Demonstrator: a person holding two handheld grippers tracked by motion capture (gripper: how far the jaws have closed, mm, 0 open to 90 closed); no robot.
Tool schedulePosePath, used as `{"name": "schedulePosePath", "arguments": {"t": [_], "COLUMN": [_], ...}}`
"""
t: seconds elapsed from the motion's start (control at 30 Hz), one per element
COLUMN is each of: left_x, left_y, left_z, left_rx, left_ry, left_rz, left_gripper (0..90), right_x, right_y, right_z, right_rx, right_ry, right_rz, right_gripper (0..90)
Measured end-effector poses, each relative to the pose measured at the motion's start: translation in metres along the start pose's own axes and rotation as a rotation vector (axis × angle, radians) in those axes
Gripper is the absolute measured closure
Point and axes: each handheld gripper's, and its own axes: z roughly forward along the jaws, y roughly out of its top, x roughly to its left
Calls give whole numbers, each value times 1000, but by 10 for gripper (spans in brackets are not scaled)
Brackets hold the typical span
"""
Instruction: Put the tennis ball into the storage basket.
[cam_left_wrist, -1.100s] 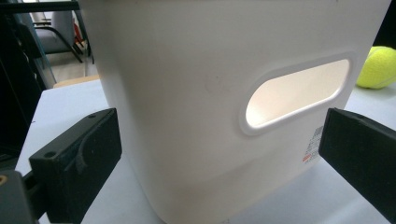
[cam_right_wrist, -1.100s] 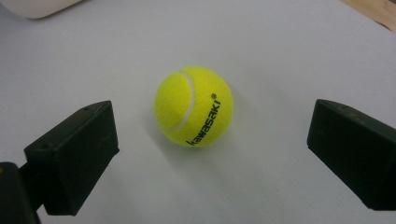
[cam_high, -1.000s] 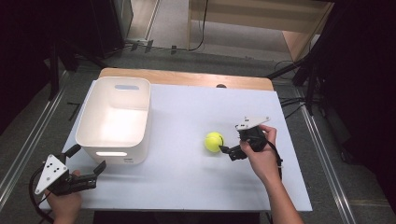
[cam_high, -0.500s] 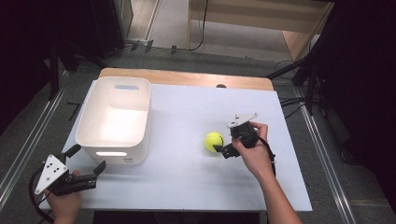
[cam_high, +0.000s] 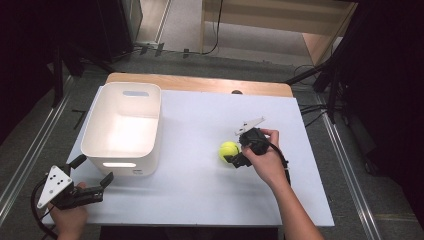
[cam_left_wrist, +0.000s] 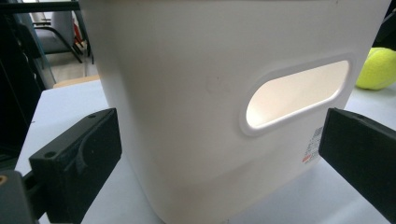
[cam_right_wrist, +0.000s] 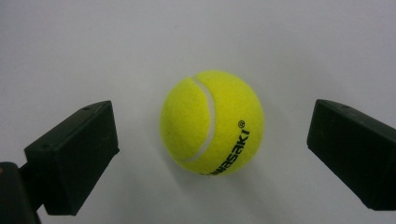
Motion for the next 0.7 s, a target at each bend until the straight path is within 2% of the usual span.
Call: {"name": "schedulePosePath", "arguments": {"t": [0.1,0.27,0.7], "left_x": [0,0,0], "left_y": [0,0,0], "left_z": [0,0,0], "left_rx": [1,1,-1], "left_ry": [0,1,0], "left_rz": [1,1,-2], "left_gripper": [0,0,0], "right_x": [1,1,2], "right_y": [2,5,12], "right_z": [5,9,23], "right_rx": [36,59,137], "right_ry": [16,26,31], "right_rz": [4,2,-23], "right_gripper": [10,10,12]}}
